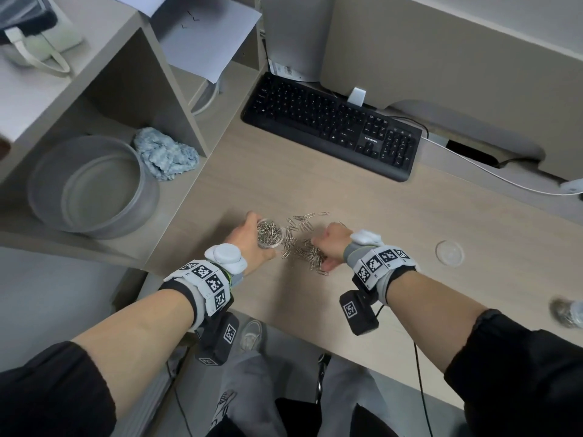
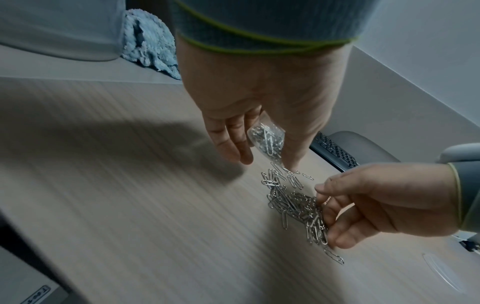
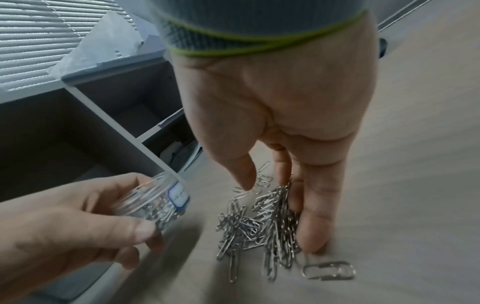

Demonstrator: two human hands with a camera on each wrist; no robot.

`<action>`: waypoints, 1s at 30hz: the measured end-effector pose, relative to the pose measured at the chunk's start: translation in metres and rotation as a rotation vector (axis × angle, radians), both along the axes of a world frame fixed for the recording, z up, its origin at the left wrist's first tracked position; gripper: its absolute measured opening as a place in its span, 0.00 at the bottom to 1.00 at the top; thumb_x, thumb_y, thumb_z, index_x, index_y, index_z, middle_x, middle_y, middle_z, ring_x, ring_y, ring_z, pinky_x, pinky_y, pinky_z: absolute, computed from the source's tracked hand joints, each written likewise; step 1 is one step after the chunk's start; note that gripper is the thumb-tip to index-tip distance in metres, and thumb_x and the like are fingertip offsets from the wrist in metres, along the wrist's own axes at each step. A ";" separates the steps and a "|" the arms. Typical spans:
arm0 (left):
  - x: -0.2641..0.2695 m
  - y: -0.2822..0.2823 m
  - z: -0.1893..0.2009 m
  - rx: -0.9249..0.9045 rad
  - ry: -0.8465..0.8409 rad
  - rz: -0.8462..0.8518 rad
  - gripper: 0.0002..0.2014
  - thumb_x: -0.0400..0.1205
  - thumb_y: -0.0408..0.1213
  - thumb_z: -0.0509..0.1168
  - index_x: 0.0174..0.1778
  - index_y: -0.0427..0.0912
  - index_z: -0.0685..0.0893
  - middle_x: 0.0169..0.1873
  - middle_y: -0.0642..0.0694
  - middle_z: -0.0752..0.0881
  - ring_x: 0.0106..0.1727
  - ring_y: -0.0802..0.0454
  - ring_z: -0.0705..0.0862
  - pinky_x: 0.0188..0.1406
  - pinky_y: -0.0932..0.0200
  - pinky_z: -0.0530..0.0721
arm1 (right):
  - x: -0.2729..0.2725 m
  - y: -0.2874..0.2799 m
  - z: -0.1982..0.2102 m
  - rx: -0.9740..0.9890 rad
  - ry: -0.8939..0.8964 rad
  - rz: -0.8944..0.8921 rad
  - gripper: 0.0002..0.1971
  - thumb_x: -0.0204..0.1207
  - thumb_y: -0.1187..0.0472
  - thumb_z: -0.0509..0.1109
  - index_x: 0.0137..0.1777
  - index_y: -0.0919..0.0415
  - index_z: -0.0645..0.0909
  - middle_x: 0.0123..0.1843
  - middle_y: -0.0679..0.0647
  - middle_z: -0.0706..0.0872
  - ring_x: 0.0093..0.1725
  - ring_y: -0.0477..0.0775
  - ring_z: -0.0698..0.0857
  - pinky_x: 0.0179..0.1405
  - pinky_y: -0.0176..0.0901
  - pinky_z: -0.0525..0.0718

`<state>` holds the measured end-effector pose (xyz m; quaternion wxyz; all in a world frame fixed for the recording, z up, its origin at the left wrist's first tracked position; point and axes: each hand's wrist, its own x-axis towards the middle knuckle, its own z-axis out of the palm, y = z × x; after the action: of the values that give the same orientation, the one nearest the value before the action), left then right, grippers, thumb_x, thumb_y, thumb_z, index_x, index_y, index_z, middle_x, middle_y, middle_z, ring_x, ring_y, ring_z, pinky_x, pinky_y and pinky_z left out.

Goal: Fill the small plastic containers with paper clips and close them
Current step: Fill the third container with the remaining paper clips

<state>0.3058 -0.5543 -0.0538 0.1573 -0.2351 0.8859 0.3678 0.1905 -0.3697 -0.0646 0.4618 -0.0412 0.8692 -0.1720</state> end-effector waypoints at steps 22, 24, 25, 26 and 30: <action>0.007 -0.001 -0.008 -0.014 -0.041 0.049 0.33 0.69 0.44 0.79 0.66 0.46 0.70 0.50 0.45 0.87 0.48 0.41 0.85 0.48 0.50 0.85 | -0.014 0.001 -0.022 -0.100 0.420 0.852 0.44 0.68 0.52 0.79 0.80 0.43 0.59 0.78 0.52 0.58 0.61 0.66 0.82 0.58 0.59 0.86; 0.005 0.000 -0.009 -0.011 -0.047 0.054 0.33 0.69 0.44 0.79 0.66 0.46 0.71 0.51 0.46 0.87 0.48 0.42 0.85 0.48 0.51 0.84 | -0.013 -0.001 -0.020 -0.061 0.401 0.844 0.38 0.72 0.53 0.76 0.79 0.49 0.62 0.75 0.56 0.63 0.62 0.68 0.81 0.58 0.59 0.85; 0.005 0.001 -0.008 -0.010 -0.049 0.052 0.33 0.69 0.43 0.79 0.66 0.46 0.71 0.51 0.46 0.87 0.48 0.42 0.85 0.48 0.52 0.84 | -0.011 -0.001 -0.019 -0.049 0.395 0.845 0.33 0.74 0.54 0.75 0.78 0.53 0.65 0.73 0.58 0.65 0.61 0.68 0.81 0.56 0.57 0.84; 0.003 0.001 -0.009 -0.011 -0.049 0.049 0.33 0.69 0.44 0.79 0.66 0.46 0.71 0.50 0.46 0.87 0.48 0.42 0.85 0.48 0.51 0.84 | -0.009 0.000 -0.016 -0.046 0.394 0.850 0.28 0.77 0.56 0.72 0.75 0.57 0.67 0.71 0.60 0.67 0.59 0.68 0.82 0.54 0.55 0.83; -0.002 0.005 -0.008 -0.014 -0.050 0.035 0.32 0.69 0.45 0.79 0.65 0.47 0.71 0.50 0.46 0.87 0.48 0.42 0.86 0.49 0.49 0.85 | -0.004 0.006 -0.013 -0.070 0.395 0.836 0.22 0.81 0.68 0.64 0.75 0.61 0.70 0.72 0.62 0.70 0.60 0.68 0.82 0.54 0.51 0.79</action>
<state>0.3039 -0.5496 -0.0618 0.1712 -0.2607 0.8799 0.3584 0.1868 -0.3641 -0.0781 0.3154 -0.4358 0.8429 0.0108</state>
